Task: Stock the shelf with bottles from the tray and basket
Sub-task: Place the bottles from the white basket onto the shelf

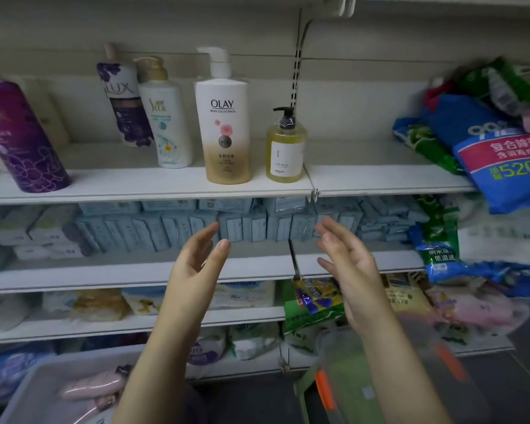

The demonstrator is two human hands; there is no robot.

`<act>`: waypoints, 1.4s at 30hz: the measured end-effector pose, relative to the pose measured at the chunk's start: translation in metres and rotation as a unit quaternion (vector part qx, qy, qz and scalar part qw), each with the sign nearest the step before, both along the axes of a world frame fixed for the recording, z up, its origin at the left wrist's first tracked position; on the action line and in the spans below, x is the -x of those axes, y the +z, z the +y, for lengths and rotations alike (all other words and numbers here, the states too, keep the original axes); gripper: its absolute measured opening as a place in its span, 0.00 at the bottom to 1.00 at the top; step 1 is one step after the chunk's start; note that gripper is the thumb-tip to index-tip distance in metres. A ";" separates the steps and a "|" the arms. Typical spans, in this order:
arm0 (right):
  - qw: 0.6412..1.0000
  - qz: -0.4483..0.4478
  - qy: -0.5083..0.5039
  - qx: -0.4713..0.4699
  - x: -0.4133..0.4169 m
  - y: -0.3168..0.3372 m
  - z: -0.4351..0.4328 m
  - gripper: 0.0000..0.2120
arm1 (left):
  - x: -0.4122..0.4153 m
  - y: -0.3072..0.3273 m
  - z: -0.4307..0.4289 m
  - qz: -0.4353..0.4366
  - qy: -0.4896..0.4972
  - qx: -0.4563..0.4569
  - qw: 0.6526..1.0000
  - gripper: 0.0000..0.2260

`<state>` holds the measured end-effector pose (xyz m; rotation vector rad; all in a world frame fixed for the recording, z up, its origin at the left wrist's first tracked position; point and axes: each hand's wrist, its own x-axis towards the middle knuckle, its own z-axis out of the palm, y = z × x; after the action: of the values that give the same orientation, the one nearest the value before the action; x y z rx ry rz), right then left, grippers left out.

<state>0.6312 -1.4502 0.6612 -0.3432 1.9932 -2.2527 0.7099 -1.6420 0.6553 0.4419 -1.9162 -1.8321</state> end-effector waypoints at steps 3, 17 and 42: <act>1.000 -0.016 0.018 -0.010 -0.011 -0.011 -0.008 0.28 | -0.005 -0.008 -0.003 -0.015 -0.008 -0.016 1.000 0.18; 0.975 -0.153 0.155 -0.049 -0.101 -0.119 -0.227 0.12 | -0.147 -0.078 -0.175 -0.114 0.115 -0.097 0.982 0.08; 0.881 -0.353 0.094 -0.300 -0.132 -0.340 -0.387 0.12 | -0.233 -0.307 -0.316 -0.334 0.174 -0.334 0.864 0.16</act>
<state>0.7632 -1.8374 0.3217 0.2996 1.9642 -1.2541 0.9424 -1.9584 0.3481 1.7196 -1.3167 -2.2076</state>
